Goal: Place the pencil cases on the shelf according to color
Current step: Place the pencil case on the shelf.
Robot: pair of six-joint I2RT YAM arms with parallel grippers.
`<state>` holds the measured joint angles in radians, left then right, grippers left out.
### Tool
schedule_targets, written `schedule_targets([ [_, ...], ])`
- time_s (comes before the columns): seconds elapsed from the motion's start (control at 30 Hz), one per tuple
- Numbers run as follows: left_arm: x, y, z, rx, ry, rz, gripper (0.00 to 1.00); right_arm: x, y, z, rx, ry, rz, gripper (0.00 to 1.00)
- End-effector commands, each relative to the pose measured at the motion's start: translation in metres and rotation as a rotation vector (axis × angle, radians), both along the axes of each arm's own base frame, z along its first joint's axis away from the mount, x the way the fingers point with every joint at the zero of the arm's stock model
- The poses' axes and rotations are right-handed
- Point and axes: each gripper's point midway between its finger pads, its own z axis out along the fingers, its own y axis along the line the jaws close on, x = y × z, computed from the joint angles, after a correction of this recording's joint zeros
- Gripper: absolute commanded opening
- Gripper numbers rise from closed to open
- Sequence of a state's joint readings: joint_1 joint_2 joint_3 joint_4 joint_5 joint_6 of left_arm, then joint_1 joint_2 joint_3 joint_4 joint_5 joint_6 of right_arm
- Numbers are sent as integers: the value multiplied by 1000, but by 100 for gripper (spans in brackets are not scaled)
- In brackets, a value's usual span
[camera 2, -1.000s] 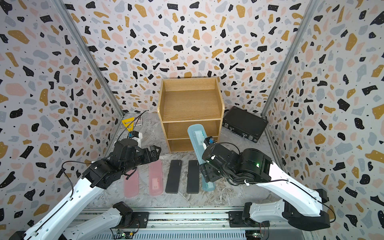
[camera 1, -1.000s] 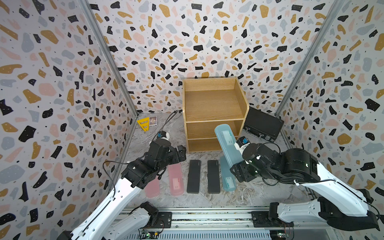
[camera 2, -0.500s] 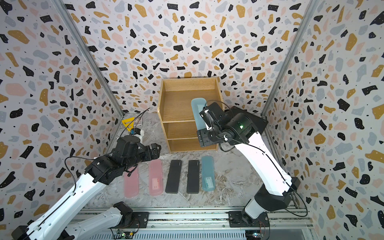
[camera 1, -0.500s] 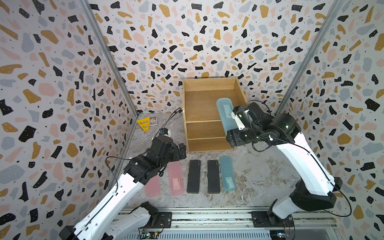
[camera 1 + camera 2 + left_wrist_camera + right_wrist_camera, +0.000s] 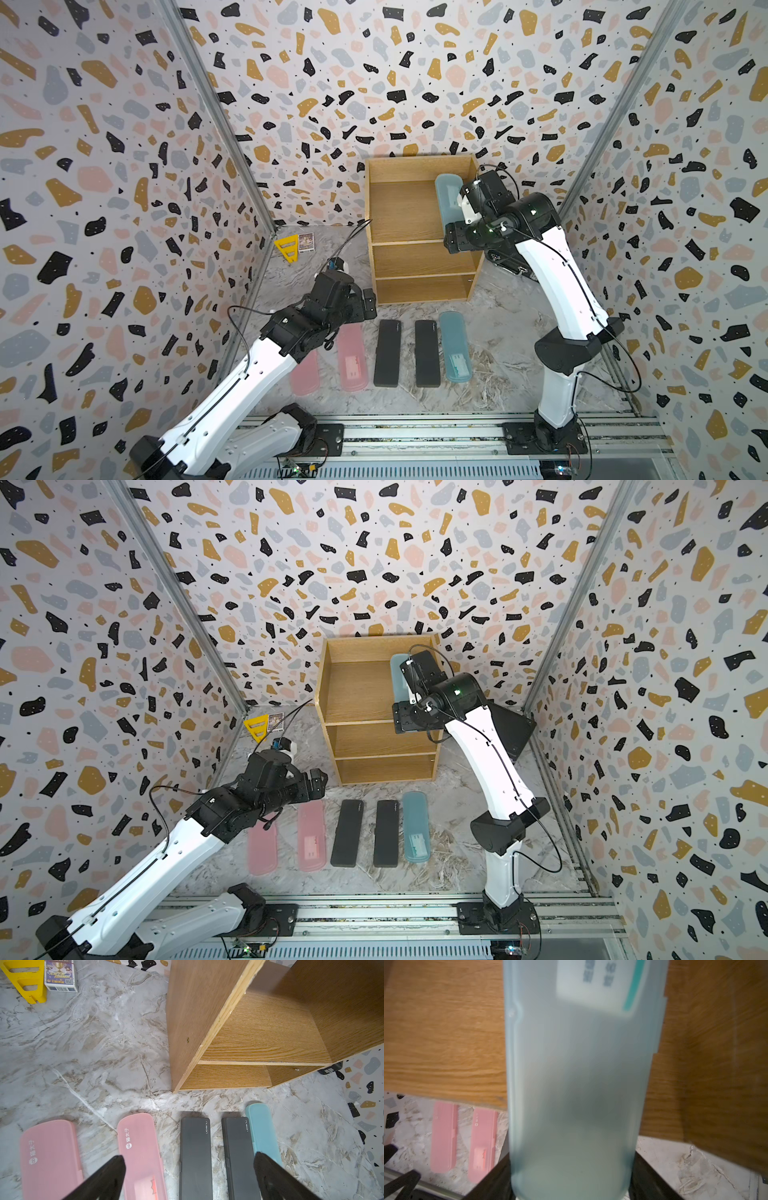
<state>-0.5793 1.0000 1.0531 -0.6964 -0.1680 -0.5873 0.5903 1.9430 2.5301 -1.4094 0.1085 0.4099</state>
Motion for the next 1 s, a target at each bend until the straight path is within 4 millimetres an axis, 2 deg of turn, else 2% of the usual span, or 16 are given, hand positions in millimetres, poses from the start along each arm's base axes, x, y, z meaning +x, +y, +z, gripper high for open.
schedule_targets([
  [0.0, 3, -5, 7, -23, -30, -15, 100, 10, 2, 21, 47, -86, -16, 35],
  [0.23, 2, -4, 4, -22, -32, -11, 100, 27, -6, 20, 18, -120, -34, 41],
  [0.47, 3, -5, 8, -30, -36, -12, 100, 36, 0, 7, -2, -102, -10, 72],
  [0.57, 3, -5, 11, -33, -43, -13, 100, 37, 2, 6, 4, -103, -9, 79],
  [0.77, 4, -4, 13, -30, -50, -8, 100, 34, 2, 23, 38, -144, -7, 86],
  [0.97, 5, -4, 9, -24, -43, -1, 100, 24, -6, 54, 94, -243, -8, 89],
])
